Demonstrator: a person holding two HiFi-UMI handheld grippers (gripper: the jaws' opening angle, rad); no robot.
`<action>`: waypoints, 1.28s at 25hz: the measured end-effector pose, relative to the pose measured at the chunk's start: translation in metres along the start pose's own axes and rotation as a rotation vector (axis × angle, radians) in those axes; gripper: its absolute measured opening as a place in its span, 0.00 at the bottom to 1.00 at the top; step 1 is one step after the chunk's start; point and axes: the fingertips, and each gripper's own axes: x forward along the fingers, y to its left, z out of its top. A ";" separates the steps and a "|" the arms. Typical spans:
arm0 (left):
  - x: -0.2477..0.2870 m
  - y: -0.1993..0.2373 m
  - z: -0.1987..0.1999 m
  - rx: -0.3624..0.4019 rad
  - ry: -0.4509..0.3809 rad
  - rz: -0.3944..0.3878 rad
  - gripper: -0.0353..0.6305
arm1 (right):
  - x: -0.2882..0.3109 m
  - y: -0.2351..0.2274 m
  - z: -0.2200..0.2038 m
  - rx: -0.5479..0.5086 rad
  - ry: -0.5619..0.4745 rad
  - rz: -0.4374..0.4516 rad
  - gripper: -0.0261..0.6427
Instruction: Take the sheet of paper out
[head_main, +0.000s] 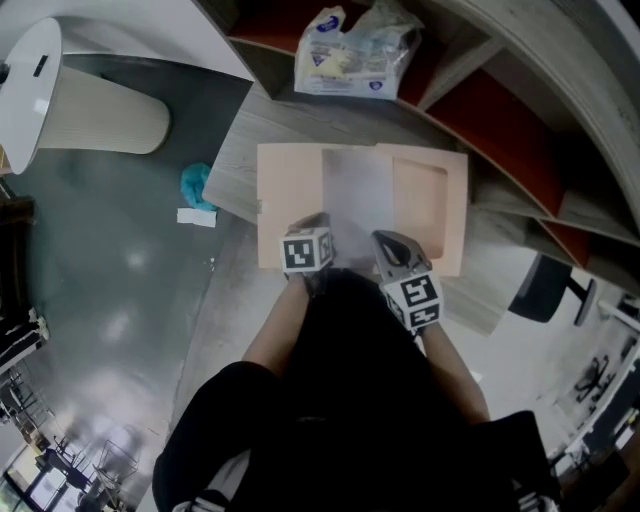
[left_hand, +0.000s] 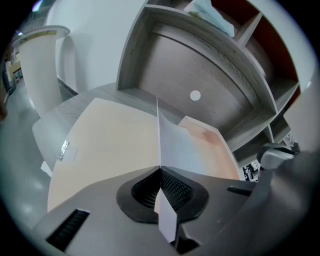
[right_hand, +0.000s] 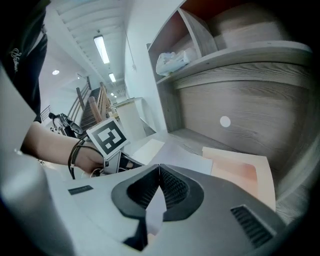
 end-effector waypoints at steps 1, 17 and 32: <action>-0.004 0.001 0.002 0.001 -0.008 0.007 0.12 | 0.001 0.000 0.001 0.001 -0.003 0.010 0.06; -0.073 -0.013 0.010 0.104 -0.094 0.109 0.12 | 0.030 -0.005 0.009 -0.022 -0.049 0.164 0.07; -0.112 -0.030 0.023 0.323 -0.148 0.177 0.12 | 0.063 -0.043 -0.002 -0.097 -0.050 0.165 0.07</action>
